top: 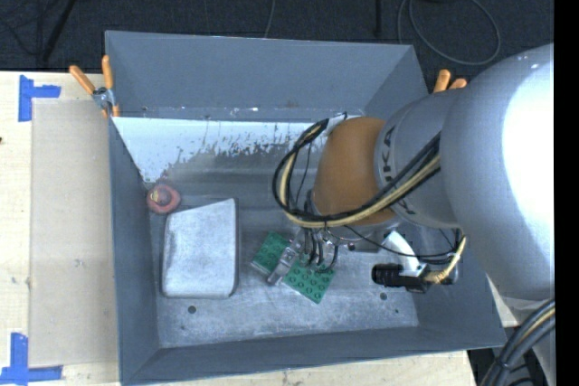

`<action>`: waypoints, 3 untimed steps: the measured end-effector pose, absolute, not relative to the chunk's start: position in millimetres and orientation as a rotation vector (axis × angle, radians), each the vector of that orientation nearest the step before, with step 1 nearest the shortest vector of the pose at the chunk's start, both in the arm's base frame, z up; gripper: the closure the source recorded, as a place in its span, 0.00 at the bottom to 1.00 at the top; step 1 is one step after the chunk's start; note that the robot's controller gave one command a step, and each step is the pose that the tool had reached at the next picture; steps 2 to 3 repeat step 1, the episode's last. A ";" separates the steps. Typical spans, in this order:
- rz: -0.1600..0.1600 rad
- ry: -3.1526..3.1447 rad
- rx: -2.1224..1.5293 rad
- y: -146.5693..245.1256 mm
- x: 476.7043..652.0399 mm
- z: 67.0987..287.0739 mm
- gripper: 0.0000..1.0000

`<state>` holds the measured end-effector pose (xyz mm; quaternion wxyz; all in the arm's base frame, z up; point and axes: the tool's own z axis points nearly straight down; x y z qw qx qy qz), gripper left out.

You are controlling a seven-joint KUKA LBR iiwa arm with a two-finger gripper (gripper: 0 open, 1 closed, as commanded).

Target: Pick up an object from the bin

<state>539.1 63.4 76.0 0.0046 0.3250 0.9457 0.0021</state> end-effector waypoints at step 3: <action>0.002 2.970 1.016 63.2 540.1 122.5 1.00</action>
Offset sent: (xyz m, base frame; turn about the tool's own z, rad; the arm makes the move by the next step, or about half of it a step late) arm -0.0001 0.0000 0.0443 0.0000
